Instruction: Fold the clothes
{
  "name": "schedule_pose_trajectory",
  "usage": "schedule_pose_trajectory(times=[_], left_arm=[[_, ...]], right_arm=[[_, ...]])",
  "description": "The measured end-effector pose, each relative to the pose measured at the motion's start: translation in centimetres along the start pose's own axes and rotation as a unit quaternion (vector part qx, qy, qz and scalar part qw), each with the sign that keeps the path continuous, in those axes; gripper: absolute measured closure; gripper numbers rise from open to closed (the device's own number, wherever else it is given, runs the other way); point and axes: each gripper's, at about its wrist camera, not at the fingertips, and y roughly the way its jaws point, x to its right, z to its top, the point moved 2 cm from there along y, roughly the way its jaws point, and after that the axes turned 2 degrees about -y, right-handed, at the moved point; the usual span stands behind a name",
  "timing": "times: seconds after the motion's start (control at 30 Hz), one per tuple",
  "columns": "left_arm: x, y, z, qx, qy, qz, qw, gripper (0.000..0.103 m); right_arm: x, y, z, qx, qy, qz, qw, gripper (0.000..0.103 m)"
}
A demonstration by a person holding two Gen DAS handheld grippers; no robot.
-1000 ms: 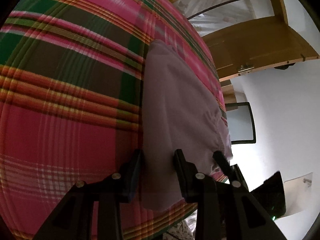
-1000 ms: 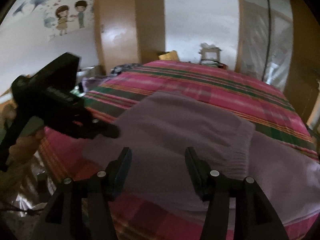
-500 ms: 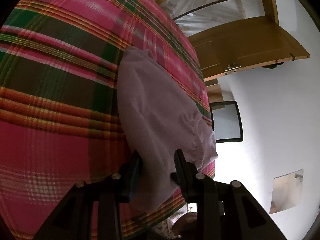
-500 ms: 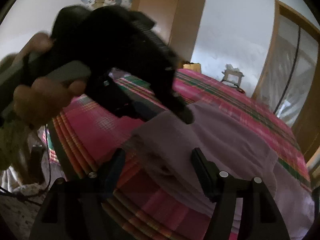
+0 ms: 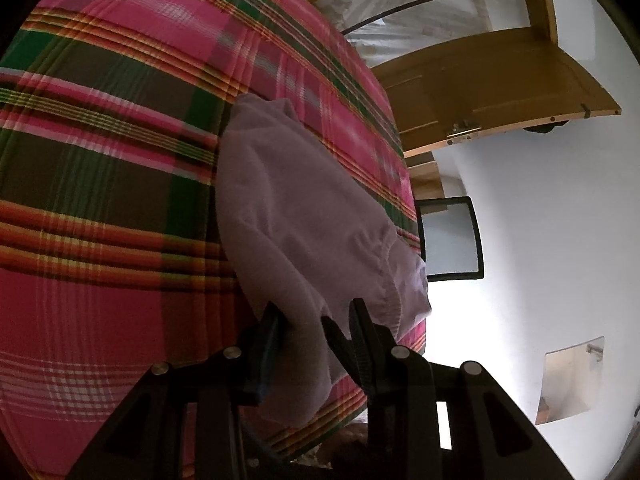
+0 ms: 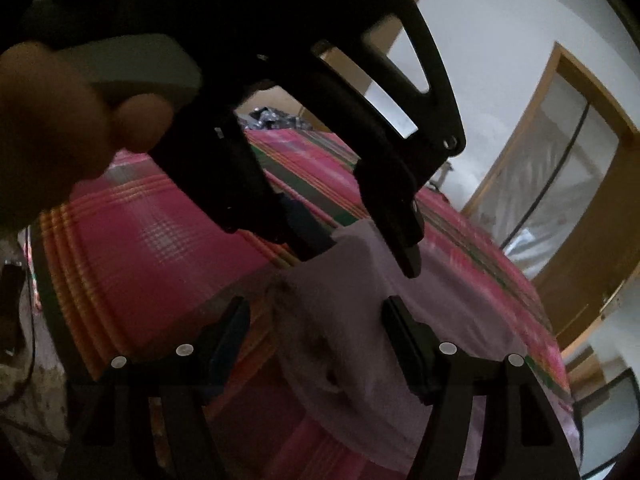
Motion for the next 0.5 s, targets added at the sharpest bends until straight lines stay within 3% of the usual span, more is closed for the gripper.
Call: schedule_pose_trajectory(times=[0.23,0.3,0.43,0.5], left_arm=[[0.0,0.0,-0.3,-0.004,-0.002,0.002,1.0,0.069],[0.1,-0.1,-0.3,-0.002,-0.001,0.002,1.0,0.069],[0.1,-0.6,-0.3,0.008,0.002,0.003,1.0,0.069],[0.2,-0.8,-0.4,0.013,0.003,0.003,0.9999,0.062]], right_arm=[[0.7,0.9,0.3,-0.012,0.016,-0.022,1.0,0.032],[0.7,1.2,0.7,-0.011,0.016,-0.02,1.0,0.038],[0.8,1.4,0.9,-0.012,0.022,-0.01,1.0,0.064],[0.9,1.3,0.9,-0.011,0.028,-0.009,1.0,0.072]])
